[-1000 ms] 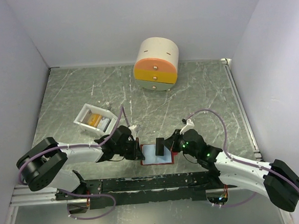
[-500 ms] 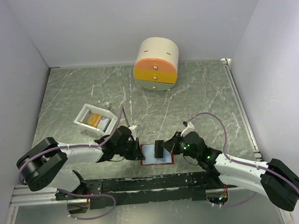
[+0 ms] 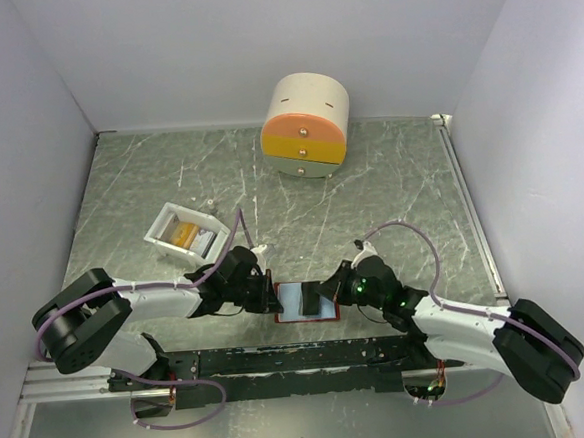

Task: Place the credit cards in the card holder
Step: Insert the credit card into the card holder.

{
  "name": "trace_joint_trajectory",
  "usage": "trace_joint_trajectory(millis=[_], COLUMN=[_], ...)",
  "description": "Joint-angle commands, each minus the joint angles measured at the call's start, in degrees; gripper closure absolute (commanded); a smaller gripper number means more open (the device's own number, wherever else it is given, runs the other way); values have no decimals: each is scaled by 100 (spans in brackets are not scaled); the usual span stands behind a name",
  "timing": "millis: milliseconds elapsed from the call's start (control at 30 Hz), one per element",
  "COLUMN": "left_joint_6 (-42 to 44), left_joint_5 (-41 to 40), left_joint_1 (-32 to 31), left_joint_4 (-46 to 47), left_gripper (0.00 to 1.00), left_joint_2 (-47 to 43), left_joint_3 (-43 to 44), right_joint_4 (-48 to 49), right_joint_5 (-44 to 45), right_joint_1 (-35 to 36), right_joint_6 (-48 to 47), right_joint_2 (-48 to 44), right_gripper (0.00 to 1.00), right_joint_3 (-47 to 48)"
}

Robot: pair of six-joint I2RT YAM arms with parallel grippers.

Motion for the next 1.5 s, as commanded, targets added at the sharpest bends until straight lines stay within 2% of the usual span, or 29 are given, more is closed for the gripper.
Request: trace_joint_trajectory(millis=[0,333,833,1167,1467], left_joint_6=[62,90,92,88,74], left_joint_5=[-203,-210,-247,-282,-273], left_joint_1=[-73,-78,-78,-82,-95], left_joint_4=[-11,-67,-115,-169,-160], left_gripper=[93,93,93,93,93], left_joint_2=[4,19,6,-54,-54], left_joint_3=[-13,36,62,54,61], right_joint_4=[-66,13,-494,24,61], right_joint_5=[-326,-567,-523,-705,-706], right_joint_1=[-112,-241,-248,-254,-254], right_joint_6=[5,22,33,20,-68], right_joint_2=[250,662,405,650,953], right_gripper=[100,100,100,100,100], right_joint_3=[110,173,256,125,310])
